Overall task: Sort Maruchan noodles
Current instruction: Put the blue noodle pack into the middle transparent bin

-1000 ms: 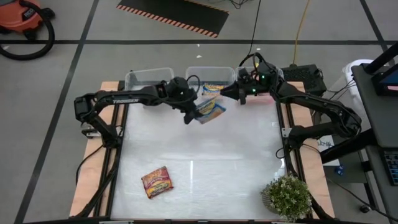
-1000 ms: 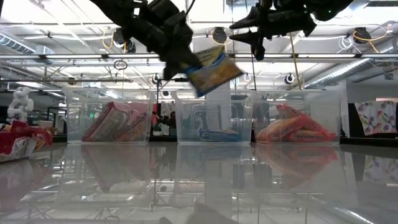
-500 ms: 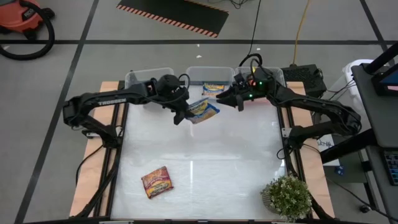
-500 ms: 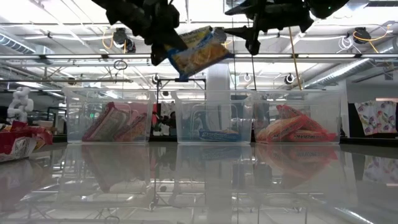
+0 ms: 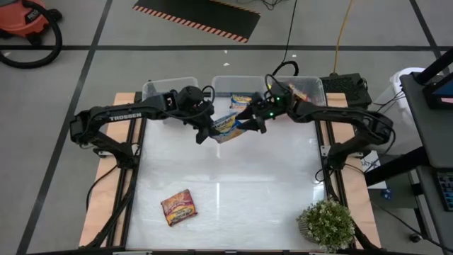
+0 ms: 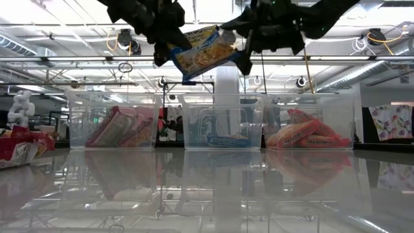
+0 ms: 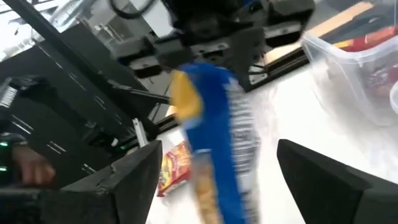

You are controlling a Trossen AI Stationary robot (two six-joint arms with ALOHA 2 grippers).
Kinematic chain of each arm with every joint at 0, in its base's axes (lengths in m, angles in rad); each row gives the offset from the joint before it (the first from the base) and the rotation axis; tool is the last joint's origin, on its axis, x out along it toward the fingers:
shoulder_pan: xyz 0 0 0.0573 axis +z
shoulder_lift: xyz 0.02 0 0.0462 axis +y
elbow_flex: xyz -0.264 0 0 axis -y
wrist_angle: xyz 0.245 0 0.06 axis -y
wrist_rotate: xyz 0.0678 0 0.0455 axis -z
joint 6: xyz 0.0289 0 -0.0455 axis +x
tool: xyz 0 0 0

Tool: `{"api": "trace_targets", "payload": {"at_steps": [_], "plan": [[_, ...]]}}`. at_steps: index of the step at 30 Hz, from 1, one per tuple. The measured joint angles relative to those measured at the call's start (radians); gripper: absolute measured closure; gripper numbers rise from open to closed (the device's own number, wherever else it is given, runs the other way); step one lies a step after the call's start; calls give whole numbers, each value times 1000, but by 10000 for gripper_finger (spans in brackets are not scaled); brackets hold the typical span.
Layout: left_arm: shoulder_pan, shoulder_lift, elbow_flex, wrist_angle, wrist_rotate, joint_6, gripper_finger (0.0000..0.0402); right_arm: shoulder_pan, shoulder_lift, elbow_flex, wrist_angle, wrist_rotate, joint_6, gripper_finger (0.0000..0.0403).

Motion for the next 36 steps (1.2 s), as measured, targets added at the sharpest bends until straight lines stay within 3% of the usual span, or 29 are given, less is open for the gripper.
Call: {"api": "trace_targets", "payload": {"at_steps": [11, 18, 27, 30, 36], "plan": [[1, 0, 0, 1, -30, -4, 273, 4, 82, 0, 13, -3, -135, 103], [1, 0, 0, 15, -35, -18, 273, 2, 82, 0, -22, 0, -218, 184], [-1, 0, 0, 41, -78, -137, 268, -18, 79, 0, -14, -6, -207, 282], [0, -7, 0, 35, -90, -191, 241, -36, 76, 0, -11, -23, -181, 296], [2, -68, 0, 24, -182, -235, 149, -75, 72, 0, -12, -53, -126, 296]]}}
